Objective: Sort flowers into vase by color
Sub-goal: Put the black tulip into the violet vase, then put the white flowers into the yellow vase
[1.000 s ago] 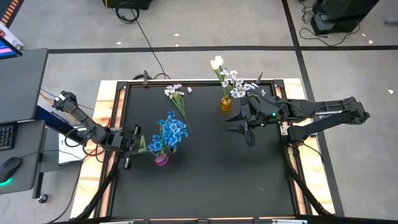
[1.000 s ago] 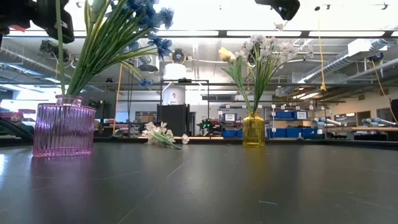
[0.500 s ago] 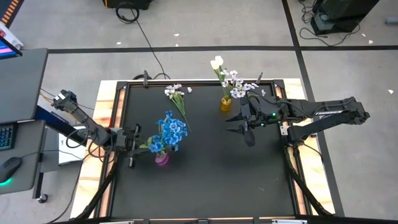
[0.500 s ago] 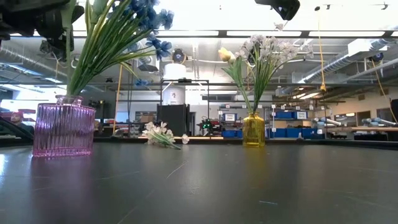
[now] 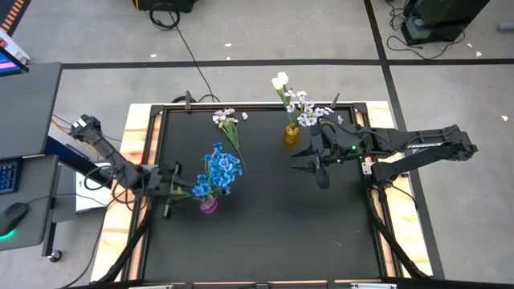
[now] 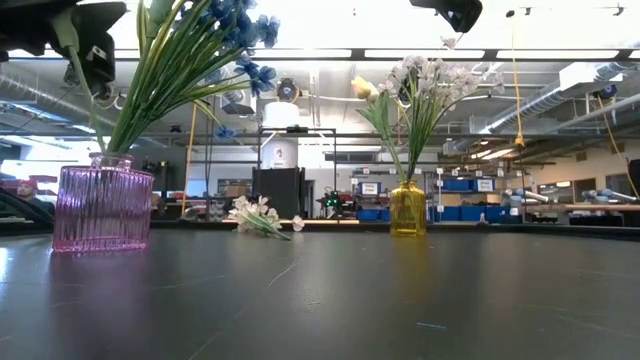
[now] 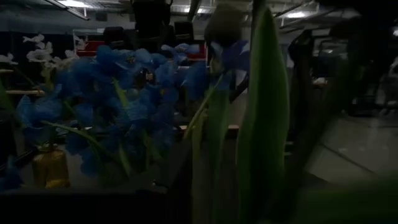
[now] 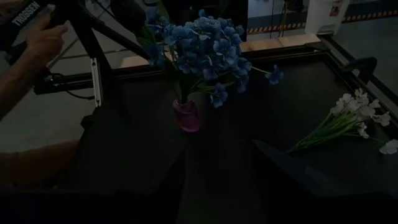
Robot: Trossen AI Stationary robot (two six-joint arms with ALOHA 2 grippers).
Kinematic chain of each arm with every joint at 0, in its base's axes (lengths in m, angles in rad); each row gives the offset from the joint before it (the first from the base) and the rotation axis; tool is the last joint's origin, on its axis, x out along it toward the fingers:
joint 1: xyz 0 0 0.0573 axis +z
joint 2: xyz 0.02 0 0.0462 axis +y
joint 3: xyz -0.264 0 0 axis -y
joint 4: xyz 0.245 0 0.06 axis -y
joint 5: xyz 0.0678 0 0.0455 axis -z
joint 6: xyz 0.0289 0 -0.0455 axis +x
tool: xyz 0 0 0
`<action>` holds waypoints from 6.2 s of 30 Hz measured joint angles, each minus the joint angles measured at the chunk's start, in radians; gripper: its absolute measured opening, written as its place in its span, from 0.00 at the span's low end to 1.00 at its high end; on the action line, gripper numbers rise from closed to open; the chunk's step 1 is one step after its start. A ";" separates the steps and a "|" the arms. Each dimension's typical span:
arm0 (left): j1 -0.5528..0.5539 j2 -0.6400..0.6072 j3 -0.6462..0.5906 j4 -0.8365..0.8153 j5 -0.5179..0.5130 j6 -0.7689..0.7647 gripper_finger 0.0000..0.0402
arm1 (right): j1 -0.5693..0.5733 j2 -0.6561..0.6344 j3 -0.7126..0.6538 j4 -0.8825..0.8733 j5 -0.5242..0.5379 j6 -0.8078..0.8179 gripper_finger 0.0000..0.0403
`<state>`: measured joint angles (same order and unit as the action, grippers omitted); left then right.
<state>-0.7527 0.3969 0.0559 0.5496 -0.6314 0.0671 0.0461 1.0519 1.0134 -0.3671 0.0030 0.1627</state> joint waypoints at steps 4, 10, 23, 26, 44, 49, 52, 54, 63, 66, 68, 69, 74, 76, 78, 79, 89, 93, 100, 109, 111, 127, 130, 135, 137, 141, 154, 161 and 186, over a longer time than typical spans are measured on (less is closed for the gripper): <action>-0.021 -0.039 0.000 0.014 0.000 -0.004 0.35 | 0.000 0.000 0.000 0.000 0.000 0.000 0.47; -0.046 -0.112 0.000 0.016 0.001 0.004 0.38 | 0.000 0.000 0.000 0.000 0.000 0.000 0.47; -0.055 -0.243 0.000 0.023 0.258 0.001 0.49 | 0.000 0.000 0.000 0.000 0.000 0.000 0.47; -0.055 -0.243 0.002 -0.002 0.213 -0.010 0.52 | 0.000 0.000 0.000 0.000 0.000 0.000 0.47; -0.053 -0.243 0.001 -0.297 0.109 -0.281 0.72 | 0.000 0.000 0.000 0.000 0.000 0.000 0.47; -0.053 -0.280 0.001 -0.394 0.217 -0.337 0.72 | 0.000 0.000 0.000 0.000 0.000 0.000 0.47; -0.053 -0.310 0.001 -0.482 0.230 -0.412 0.72 | 0.000 0.000 0.000 0.000 0.000 0.000 0.47; -0.053 -0.324 0.001 -0.544 0.230 -0.449 0.72 | 0.000 0.000 0.000 0.000 0.000 0.000 0.47; -0.046 -0.342 0.003 -0.651 0.228 -0.525 0.72 | 0.000 0.000 0.000 0.000 0.000 0.000 0.47; -0.046 -0.342 0.004 -0.653 0.228 -0.525 0.72 | 0.000 0.000 0.000 0.000 0.000 0.000 0.47; -0.046 -0.342 0.004 -0.654 0.228 -0.529 0.72 | 0.000 0.000 0.000 0.000 0.000 0.000 0.47; -0.046 -0.342 0.004 -0.655 0.228 -0.532 0.71 | 0.000 0.000 0.000 0.000 0.000 0.000 0.47; -0.046 -0.342 0.019 -0.717 0.203 -0.566 0.67 | 0.000 0.000 0.000 0.000 0.000 0.000 0.47; -0.046 -0.342 0.046 -0.852 0.161 -0.626 0.64 | 0.000 0.000 0.000 0.000 0.000 0.000 0.47; -0.046 -0.341 0.060 -0.920 0.155 -0.662 0.61 | 0.000 0.000 0.000 0.000 0.000 0.000 0.47; -0.046 -0.342 0.065 -0.926 0.159 -0.668 0.59 | 0.000 0.000 0.000 0.000 0.000 0.000 0.47; -0.040 -0.352 0.103 -1.050 0.076 -0.685 0.47 | 0.000 0.000 0.000 0.000 0.000 0.000 0.47; -0.022 -0.352 0.119 -1.103 -0.024 -0.695 0.45 | 0.000 0.000 0.000 0.000 0.000 0.000 0.47; 0.032 -0.352 0.129 -1.107 -0.265 -0.651 0.44 | 0.000 0.000 0.000 0.000 0.000 0.000 0.47; 0.189 -0.351 0.129 -1.078 -0.640 -0.755 0.44 | 0.000 0.000 0.000 0.000 0.000 0.000 0.47; 0.226 -0.351 0.129 -1.036 -0.703 -0.753 0.44 | 0.000 0.000 0.000 0.000 0.000 0.000 0.47; 0.553 -0.352 0.129 -0.414 -0.562 -0.103 0.44 | 0.000 0.000 0.000 0.000 0.000 0.000 0.47; 0.597 -0.352 0.129 -0.341 -0.503 -0.043 0.44 | 0.000 0.000 0.000 0.000 0.000 0.000 0.47; 0.660 -0.350 0.128 -0.293 -0.210 0.021 0.44 | 0.000 0.000 0.000 0.000 0.000 0.000 0.47; 0.685 -0.329 0.129 -0.258 -0.126 0.021 0.44 | 0.000 0.000 0.000 0.001 0.000 0.000 0.47; 0.729 -0.253 0.167 -0.271 -0.065 0.019 0.44 | 0.000 0.000 0.000 0.001 0.000 0.000 0.47; 0.953 0.173 0.577 -0.515 -0.082 -0.045 0.44 | 0.000 0.000 0.000 0.000 0.000 0.000 0.47; 1.105 0.380 0.724 -0.650 0.015 -0.170 0.44 | 0.000 0.000 0.000 0.000 0.000 0.000 0.47; 1.413 0.880 0.775 -0.660 0.306 -0.617 0.44 | 0.000 0.000 0.000 0.001 0.000 0.000 0.47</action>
<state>0.6605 1.2764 0.8310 -0.1102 -0.3256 -0.5494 0.0463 1.0516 1.0138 -0.3664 0.0029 0.1627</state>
